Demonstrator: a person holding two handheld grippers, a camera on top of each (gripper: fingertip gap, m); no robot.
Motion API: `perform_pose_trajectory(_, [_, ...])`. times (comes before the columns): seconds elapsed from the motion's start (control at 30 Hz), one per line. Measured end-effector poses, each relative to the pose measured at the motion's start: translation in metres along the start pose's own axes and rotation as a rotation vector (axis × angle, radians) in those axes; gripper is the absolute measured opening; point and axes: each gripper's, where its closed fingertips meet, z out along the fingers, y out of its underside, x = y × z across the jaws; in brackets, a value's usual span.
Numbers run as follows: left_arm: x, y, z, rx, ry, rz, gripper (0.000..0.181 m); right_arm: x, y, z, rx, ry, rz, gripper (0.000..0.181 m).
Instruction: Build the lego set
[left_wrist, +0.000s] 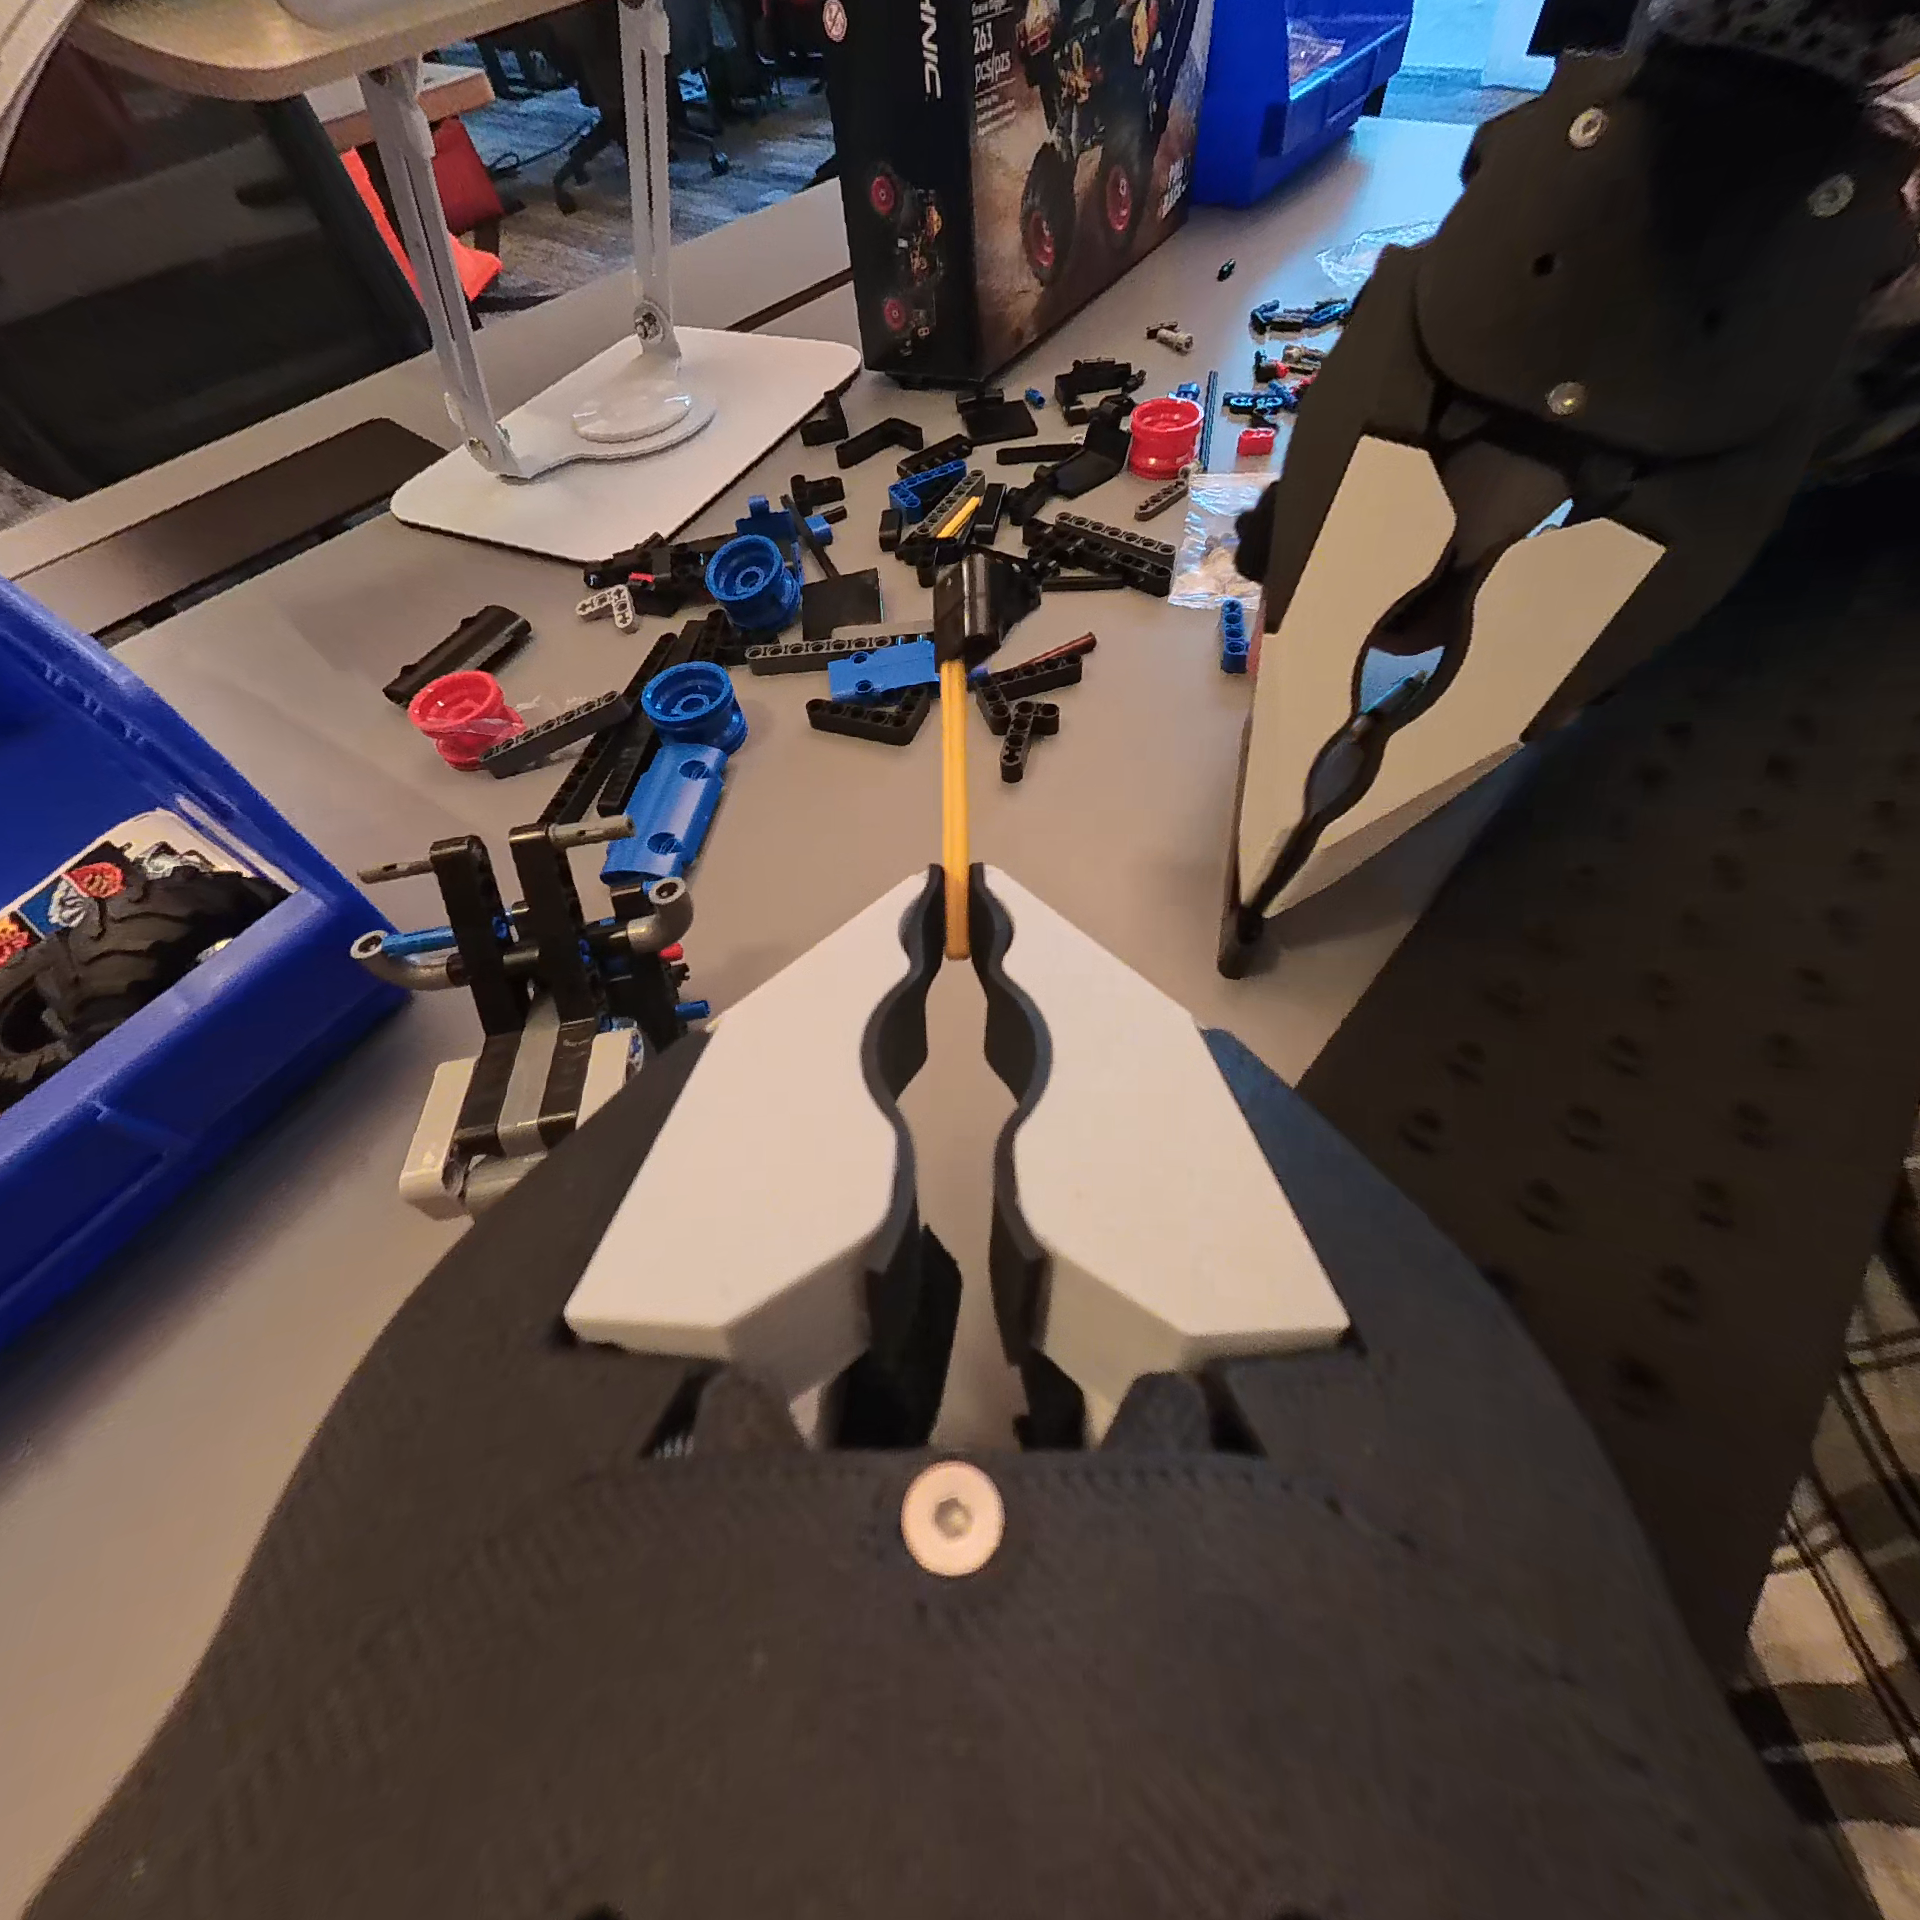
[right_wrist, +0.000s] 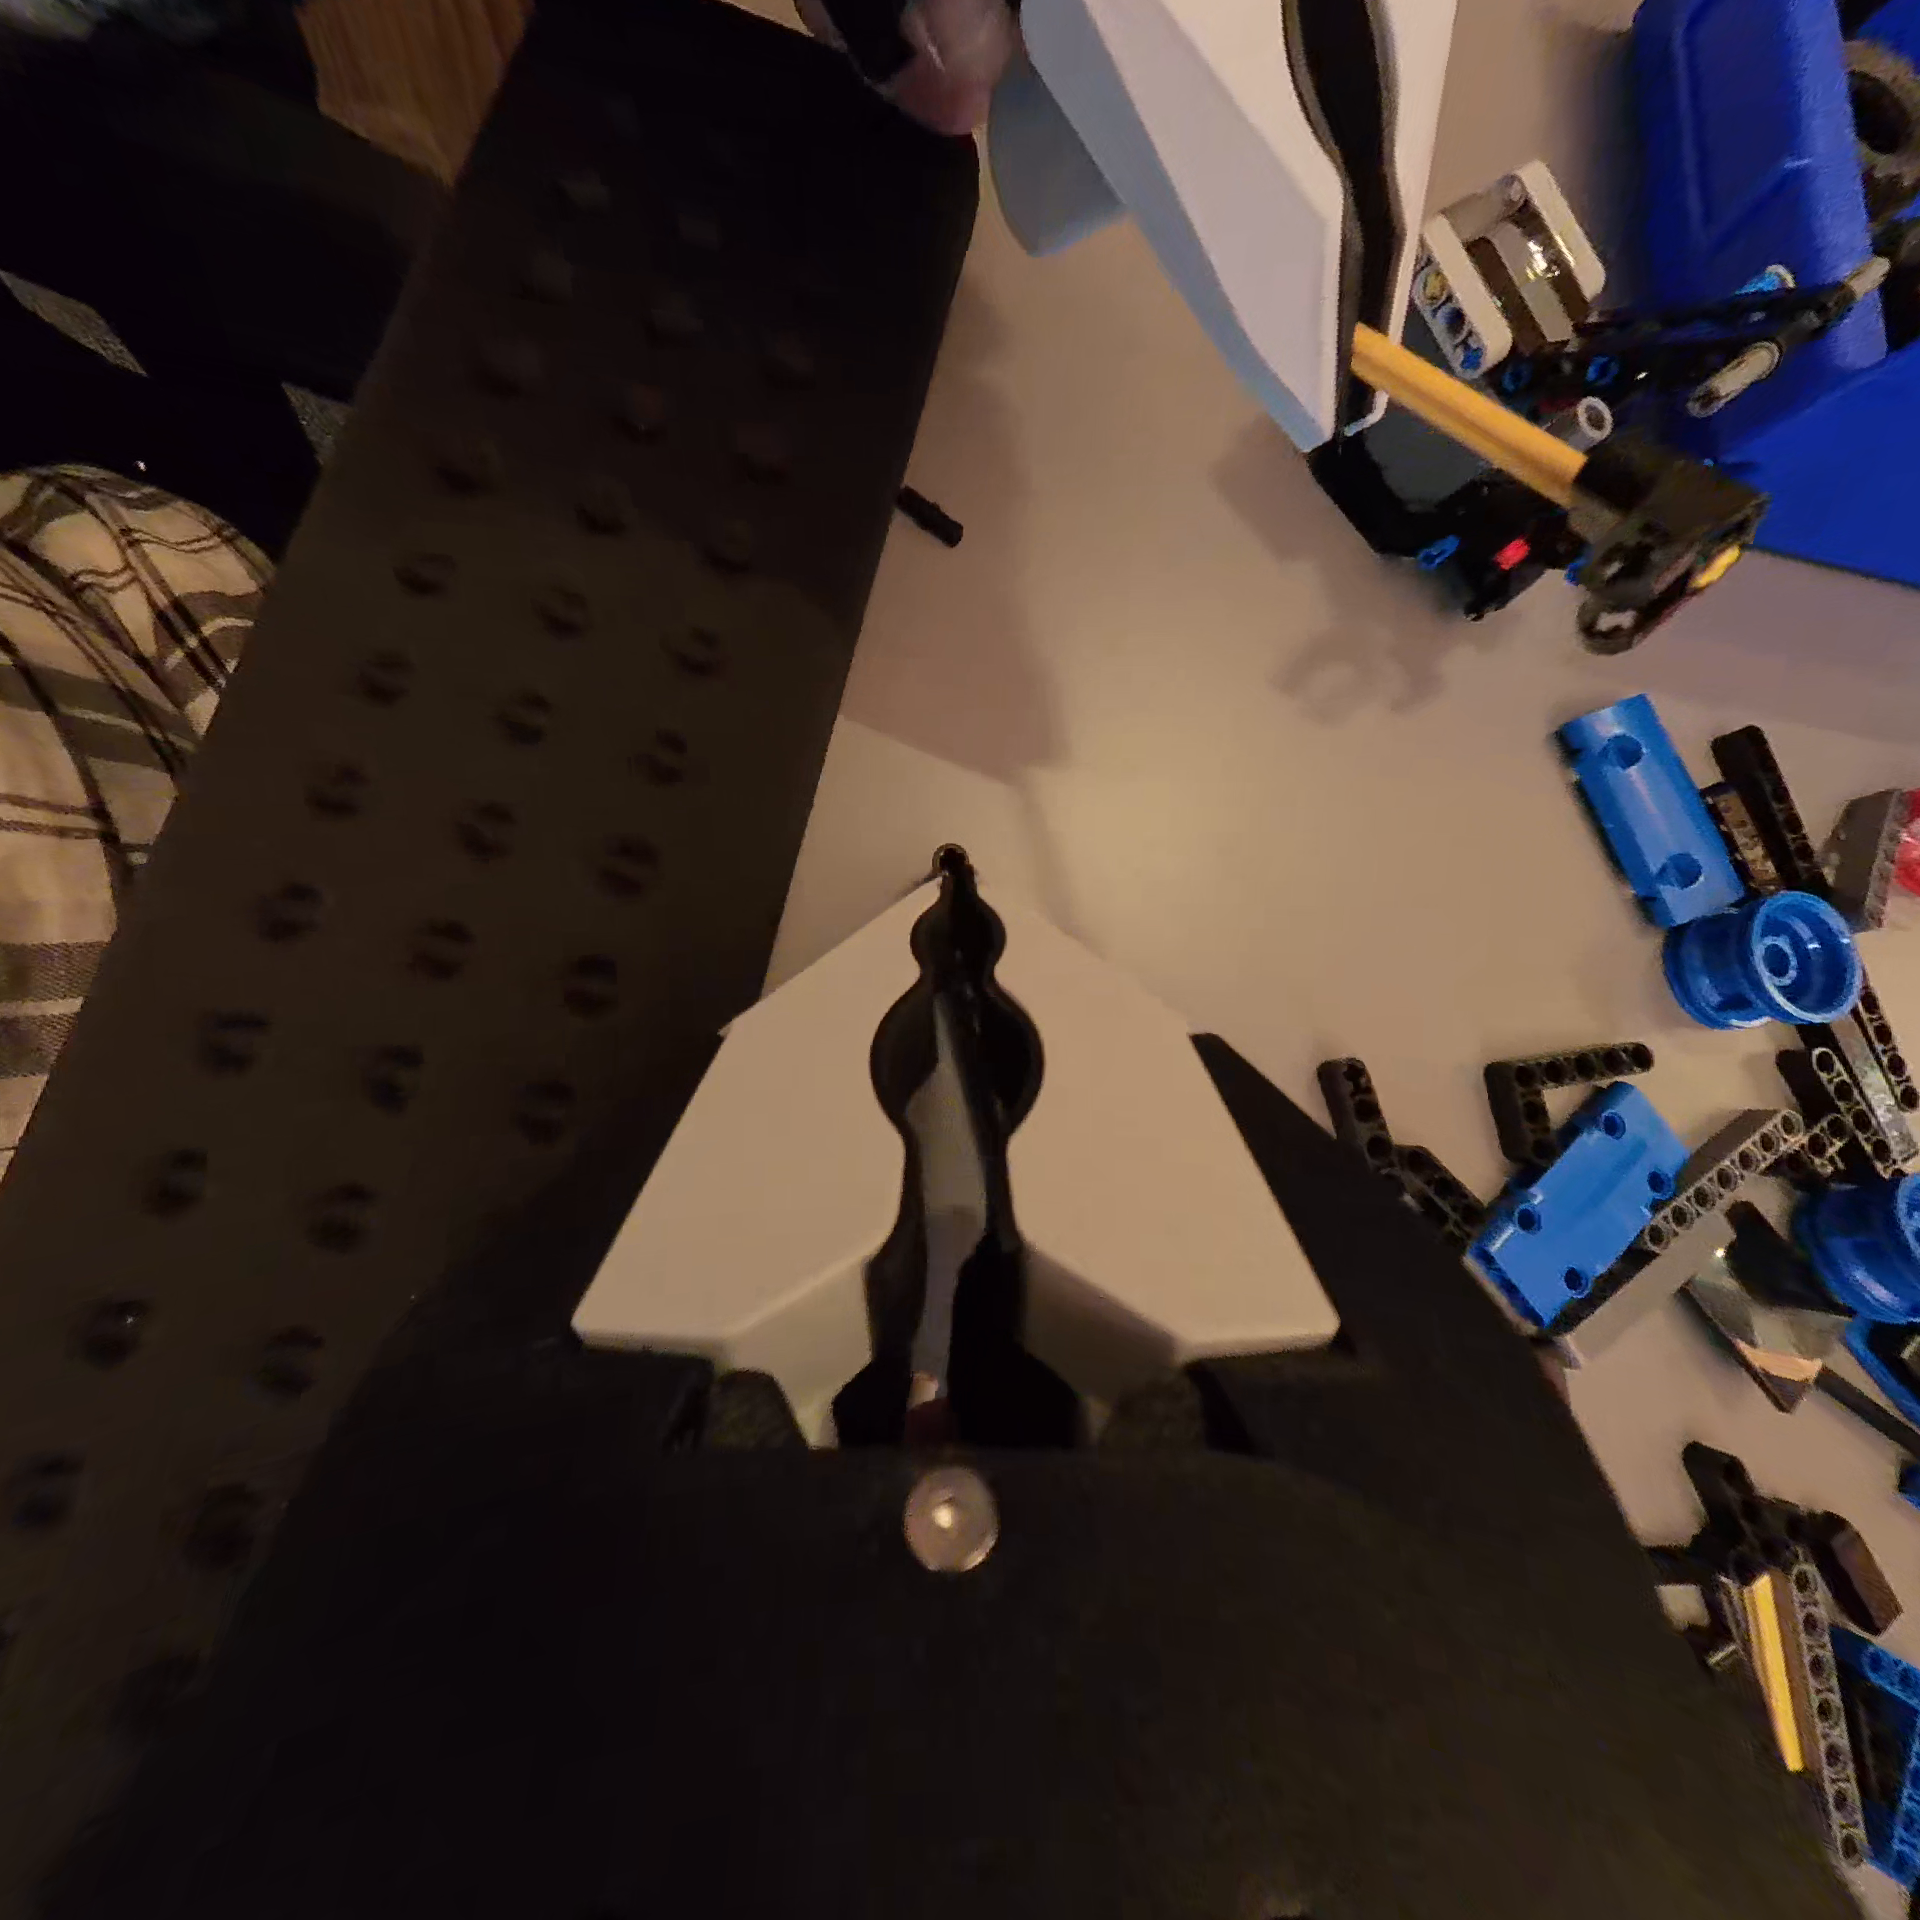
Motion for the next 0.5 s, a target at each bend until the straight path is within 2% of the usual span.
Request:
perform_pose_trajectory(0.33, [0.000,0.000,0.000,0.002,-0.001,0.002,0.002,-0.009,0.016,0.006,-0.061,0.012,-0.050,0.000])
perform_pose_trajectory(0.5, [0.000,0.001,0.001,-0.006,-0.003,0.007,0.003,-0.003,0.009,-0.006,-0.036,0.026,-0.036,0.002])
